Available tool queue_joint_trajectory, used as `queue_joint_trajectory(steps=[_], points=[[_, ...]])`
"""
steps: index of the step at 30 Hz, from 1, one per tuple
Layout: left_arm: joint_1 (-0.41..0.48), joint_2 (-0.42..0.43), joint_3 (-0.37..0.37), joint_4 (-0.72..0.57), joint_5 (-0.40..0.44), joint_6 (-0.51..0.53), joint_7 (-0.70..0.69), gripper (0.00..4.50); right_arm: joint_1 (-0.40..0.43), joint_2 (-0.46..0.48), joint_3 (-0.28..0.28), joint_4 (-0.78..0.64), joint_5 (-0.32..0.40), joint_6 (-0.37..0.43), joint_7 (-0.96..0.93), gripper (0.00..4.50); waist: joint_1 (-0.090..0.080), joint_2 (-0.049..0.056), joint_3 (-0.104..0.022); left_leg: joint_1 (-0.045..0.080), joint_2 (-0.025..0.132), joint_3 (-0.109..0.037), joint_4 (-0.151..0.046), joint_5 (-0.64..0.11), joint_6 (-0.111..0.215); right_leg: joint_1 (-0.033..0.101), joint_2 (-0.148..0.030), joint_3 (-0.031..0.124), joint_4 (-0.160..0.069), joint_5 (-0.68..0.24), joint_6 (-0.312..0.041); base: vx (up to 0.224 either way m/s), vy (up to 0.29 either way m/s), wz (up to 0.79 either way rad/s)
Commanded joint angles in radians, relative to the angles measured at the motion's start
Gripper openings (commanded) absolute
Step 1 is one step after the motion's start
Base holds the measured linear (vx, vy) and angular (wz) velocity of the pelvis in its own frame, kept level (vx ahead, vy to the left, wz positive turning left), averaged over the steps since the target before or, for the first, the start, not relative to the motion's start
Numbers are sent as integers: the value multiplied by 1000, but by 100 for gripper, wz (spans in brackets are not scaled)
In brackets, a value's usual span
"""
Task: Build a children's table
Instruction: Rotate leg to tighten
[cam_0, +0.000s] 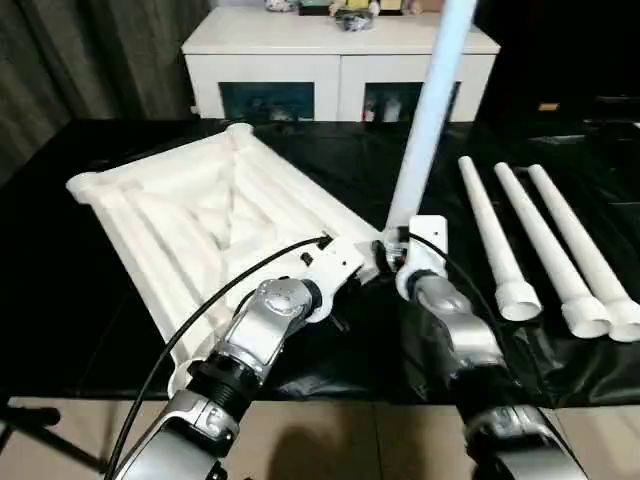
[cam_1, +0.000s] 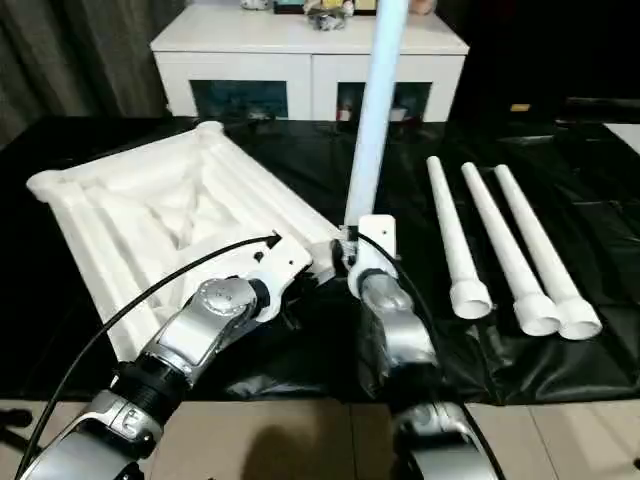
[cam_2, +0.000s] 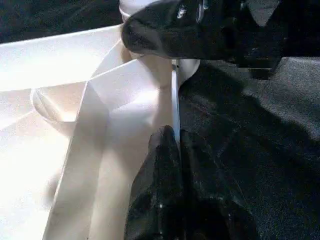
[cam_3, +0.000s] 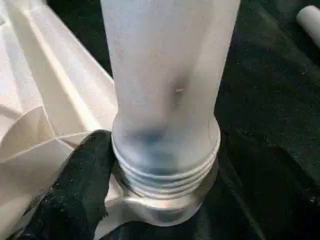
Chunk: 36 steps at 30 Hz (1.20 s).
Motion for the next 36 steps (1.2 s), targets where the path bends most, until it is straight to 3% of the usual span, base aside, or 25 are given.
queue_joint_trajectory(steps=[1, 3, 4, 5, 7, 10, 11, 12, 14, 15, 16, 18, 19, 20, 21, 22, 23, 24, 25, 26, 27, 30, 34, 35, 36], points=[[-6, 2, 27, 9, -22, -88, 3, 55, 41, -36, -19, -114, -15, 27, 13, 385, -5, -12, -49, 42, 39, -28, -77, -487, -5, -2, -37, 18, -102, -551, -48, 0, 0, 0], [-12, -12, 61, -3, -67, -86, -23, 77, 115, -57, -8, -237, -22, 51, 37, 385, 7, -12, -55, 26, 46, -29, -83, -416, 8, 13, -43, 23, -89, -500, -61, 0, 0, 0], [-12, -12, 61, -3, -67, -86, -23, 92, 115, -57, -8, -237, -22, 51, 37, 385, 6, -10, -58, 15, 49, -32, -87, -377, 5, 21, -44, 23, -77, -429, -80, 0, 0, 0], [-15, -11, 62, -6, -67, -89, -19, 99, 132, -59, -7, -263, -22, 58, 37, 385, 3, -15, -60, 8, 50, -32, -87, -355, 5, 24, -42, 21, -68, -372, -97, 0, 0, 0], [-18, -10, 67, -11, -70, -94, -16, 111, 151, -60, -6, -296, -16, 75, 42, 385, 6, -12, -61, 10, 52, -28, -82, -327, 16, 22, -42, 25, -63, -313, -117, 0, 0, 0], [-19, -8, 131, -56, -111, -103, 15, 136, 208, -62, 12, -411, 8, 136, 57, 385, 3, -14, -63, 6, 51, -24, -74, -296, 32, 22, -42, 28, -54, -265, -151, 43, -6, -1], [-17, -1, 160, -83, -123, -106, 37, 144, 217, -64, 20, -430, 14, 147, 64, 385, 0, -19, -68, -2, 51, -25, -71, -262, 40, 32, -44, 26, -45, -218, -166, 70, -10, -3], [-14, 19, 196, -116, -133, -100, 58, 149, 225, -71, 26, -448, 9, 161, 69, 385, 2, -23, -70, 1, 52, -23, -67, -239, 48, 32, -44, 26, -41, -185, -174, 72, -15, -3], [-13, 49, 235, -144, -136, -103, 87, 176, 235, -77, 29, -470, 3, 175, 75, 385, 1, -18, -78, -5, 46, -19, -51, -87, 102, 37, -39, 25, -18, 8, -214, 66, -18, -1], [-13, 57, 244, -148, -135, -106, 96, 184, 238, -79, 29, -475, 3, 179, 77, 385, 2, -23, -78, -4, 45, -16, -49, -72, 115, 36, -38, 24, -16, 31, -222, 54, -15, 0], [-12, 91, 277, -157, -126, -110, 129, 184, 243, -87, 29, -491, 1, 178, 87, 385, 2, -26, -76, -4, 43, -14, -46, -63, 136, 36, -39, 24, -15, 38, -231, 0, 0, 0], [-8, 126, 311, -168, -119, -107, 155, 196, 247, -93, 22, -503, 7, 166, 96, 385, 4, -26, -72, -4, 45, -15, -46, -78, 141, 36, -42, 24, -16, -15, -224, 0, 0, 0], [18, 236, 402, -218, -100, -66, 197, 219, 255, -125, 22, -516, 9, 174, 130, 385, 4, -29, -69, 4, 50, -14, -48, -106, 128, 31, -39, 23, -19, -64, -219, 0, 0, 0], [18, 236, 402, -218, -100, -66, 197, 226, 255, -125, 22, -516, 9, 174, 130, 385, 1, -25, -65, 0, 49, -15, -53, -131, 108, 32, -37, 24, -21, -120, -200, 0, 0, 0], [18, 236, 402, -218, -100, -66, 197, 226, 255, -125, 22, -516, 9, 174, 130, 385, 1, -25, -65, 0, 49, -15, -53, -131, 108, 32, -37, 24, -21, -120, -200, 0, 0, 0], [62, 329, 468, -277, -88, -9, 190, 232, 263, -163, 33, -518, 11, 203, 177, 385, 0, -33, -60, 10, 53, -15, -58, -182, 71, 25, -34, 24, -28, -184, -184, 0, 0, 0], [65, 335, 472, -280, -87, -5, 188, 245, 263, -165, 34, -518, 12, 205, 180, 385, 3, -25, -57, 12, 56, -19, -64, -206, 48, 25, -35, 25, -25, -215, -176, 0, 0, 0], [97, 382, 502, -314, -80, 35, 172, 245, 265, -190, 47, -519, 16, 220, 217, 385, 1, -25, -53, 14, 54, -17, -66, -226, 38, 20, -32, 26, -31, -237, -169, 0, 0, 0], [97, 382, 502, -314, -80, 35, 172, 269, 265, -190, 47, -519, 16, 220, 217, 385, 5, -25, -55, 19, 57, -22, -69, -252, 14, 21, -35, 26, -28, -254, -162, 0, 0, 0], [97, 382, 502, -314, -80, 35, 172, 274, 265, -190, 47, -519, 16, 220, 217, 385, 6, -24, -52, 23, 56, -19, -69, -275, -3, 13, -31, 29, -32, -264, -155, 0, 0, 0], [139, 432, 527, -345, -72, 77, 152, 277, 267, -223, 66, -523, 35, 254, 277, 385, 9, -28, -52, 25, 55, -18, -69, -287, -9, 11, -31, 30, -33, -269, -153, 0, 0, 0], [213, 505, 564, -378, -74, 151, 135, 303, 269, -268, 84, -520, 37, 271, 340, 385, 14, -25, -52, 19, 56, -24, -74, -315, -32, 16, -33, 32, -25, -260, -140, 0, 0, 0], [322, 585, 545, -427, -59, 290, 94, 335, 246, -297, 132, -452, 1, 314, 371, 385, 16, -30, -52, 21, 53, -23, -73, -307, -34, 13, -33, 33, -25, -245, -148, 0, 0, 0], [363, 604, 537, -457, -54, 348, 70, 348, 235, -302, 156, -427, -14, 343, 379, 385, 15, -42, -51, 19, 54, -22, -72, -309, -33, 13, -35, 33, -25, -252, -153, 0, 0, 0], [366, 605, 537, -460, -54, 353, 67, 348, 234, -302, 158, -425, -15, 346, 380, 385, 15, -39, -51, 16, 54, -25, -74, -304, -32, 17, -37, 33, -22, -256, -156, 0, 0, 0]])
